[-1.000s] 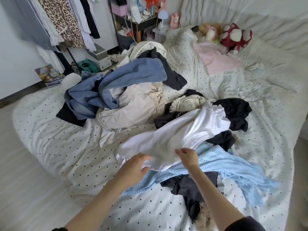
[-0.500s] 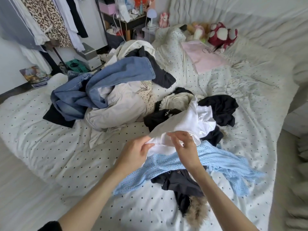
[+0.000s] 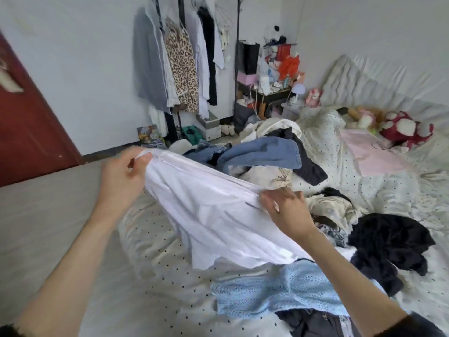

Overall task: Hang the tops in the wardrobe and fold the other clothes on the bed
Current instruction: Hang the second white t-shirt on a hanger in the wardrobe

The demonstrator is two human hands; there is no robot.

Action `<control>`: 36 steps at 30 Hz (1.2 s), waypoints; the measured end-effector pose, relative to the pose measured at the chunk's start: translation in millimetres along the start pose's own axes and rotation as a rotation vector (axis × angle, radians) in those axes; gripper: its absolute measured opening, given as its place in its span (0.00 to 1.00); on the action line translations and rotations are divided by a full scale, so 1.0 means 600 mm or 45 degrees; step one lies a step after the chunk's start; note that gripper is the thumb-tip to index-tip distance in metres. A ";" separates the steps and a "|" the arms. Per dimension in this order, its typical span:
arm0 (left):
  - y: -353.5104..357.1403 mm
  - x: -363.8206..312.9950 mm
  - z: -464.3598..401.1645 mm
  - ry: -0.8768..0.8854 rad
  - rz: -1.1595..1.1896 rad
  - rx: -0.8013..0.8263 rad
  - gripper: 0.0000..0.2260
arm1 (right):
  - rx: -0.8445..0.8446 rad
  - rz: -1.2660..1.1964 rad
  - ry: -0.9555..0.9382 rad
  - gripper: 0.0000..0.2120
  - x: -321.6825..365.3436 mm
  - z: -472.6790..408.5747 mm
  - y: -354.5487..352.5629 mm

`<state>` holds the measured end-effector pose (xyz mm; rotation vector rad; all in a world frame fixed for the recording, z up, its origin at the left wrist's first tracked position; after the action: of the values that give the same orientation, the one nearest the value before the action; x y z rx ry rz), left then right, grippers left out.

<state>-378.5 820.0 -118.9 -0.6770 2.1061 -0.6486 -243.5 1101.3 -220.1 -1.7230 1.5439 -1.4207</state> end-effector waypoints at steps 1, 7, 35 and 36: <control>-0.038 0.027 -0.008 -0.020 -0.046 -0.067 0.07 | 0.018 -0.004 -0.122 0.08 0.039 -0.014 0.000; -0.291 0.200 0.043 -0.230 -0.241 -0.307 0.08 | 0.016 -0.023 -0.584 0.03 0.333 -0.110 0.019; -0.816 0.595 0.594 -1.297 -0.197 -0.508 0.12 | 1.208 -1.244 -1.605 0.06 1.403 0.351 0.312; -0.832 0.603 0.613 -1.375 -0.198 -0.541 0.12 | 1.251 -1.290 -1.561 0.06 1.422 0.362 0.321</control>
<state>-149.5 143.4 -188.9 -1.1119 1.1644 0.1344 -266.0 205.9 -123.7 -1.9487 -0.6609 -0.7482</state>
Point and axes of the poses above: each hand's wrist, its own z-axis away from the middle knuckle, its own y-axis out of the palm, x = y × z, the point moved 7 cm from there along -z, towards the middle knuckle, and after that the axes turned 11 degrees about -z, right-handed, at the moved point
